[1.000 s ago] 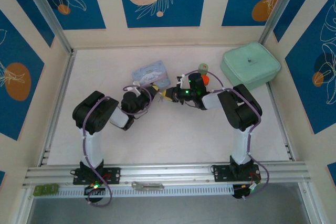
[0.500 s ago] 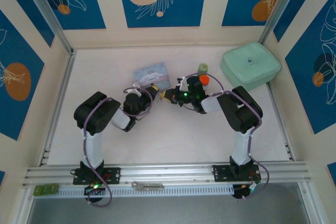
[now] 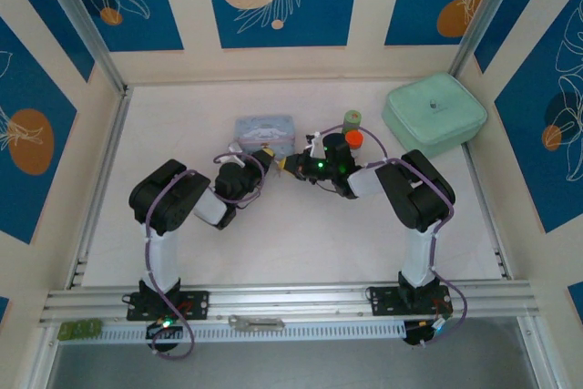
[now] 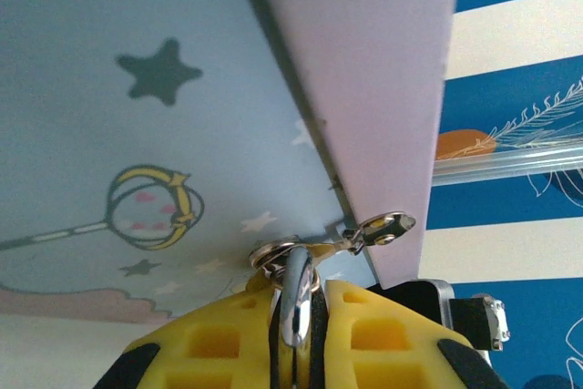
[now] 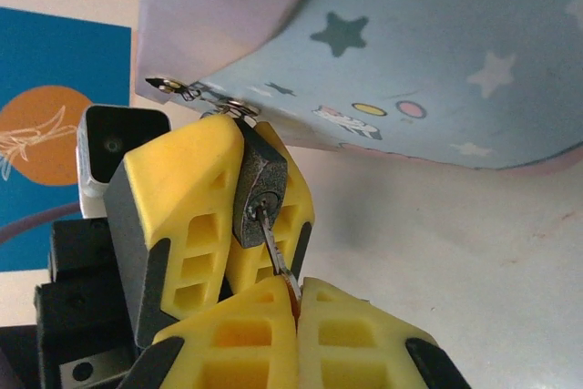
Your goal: Unlock a padlock with a key
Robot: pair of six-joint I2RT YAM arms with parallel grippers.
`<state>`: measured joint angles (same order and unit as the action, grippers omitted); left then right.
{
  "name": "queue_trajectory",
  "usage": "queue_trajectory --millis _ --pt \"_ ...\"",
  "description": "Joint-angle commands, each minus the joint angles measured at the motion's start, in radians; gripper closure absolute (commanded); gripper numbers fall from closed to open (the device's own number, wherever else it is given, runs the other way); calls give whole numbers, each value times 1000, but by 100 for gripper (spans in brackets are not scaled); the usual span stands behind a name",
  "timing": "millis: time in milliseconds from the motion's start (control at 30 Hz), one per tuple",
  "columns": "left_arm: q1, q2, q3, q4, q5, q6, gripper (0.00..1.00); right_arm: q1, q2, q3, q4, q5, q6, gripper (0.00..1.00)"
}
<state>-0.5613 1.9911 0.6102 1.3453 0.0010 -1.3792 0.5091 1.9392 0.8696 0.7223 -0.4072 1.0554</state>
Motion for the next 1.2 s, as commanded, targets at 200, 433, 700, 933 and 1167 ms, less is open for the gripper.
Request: queue_trajectory --millis 200,433,700,933,1167 --pt "-103 6 3 63 173 -34 100 43 -20 93 -19 3 -240 100" --pt "-115 26 -6 61 162 -33 100 58 -48 97 -86 43 -288 100" --pt "-118 16 10 15 153 8 100 96 -83 41 -6 95 -148 100" --pt "-117 24 18 44 205 -10 100 61 -36 101 -3 -20 -200 100" --pt "-116 -12 -21 -11 182 5 100 62 -85 65 -60 33 -234 100"
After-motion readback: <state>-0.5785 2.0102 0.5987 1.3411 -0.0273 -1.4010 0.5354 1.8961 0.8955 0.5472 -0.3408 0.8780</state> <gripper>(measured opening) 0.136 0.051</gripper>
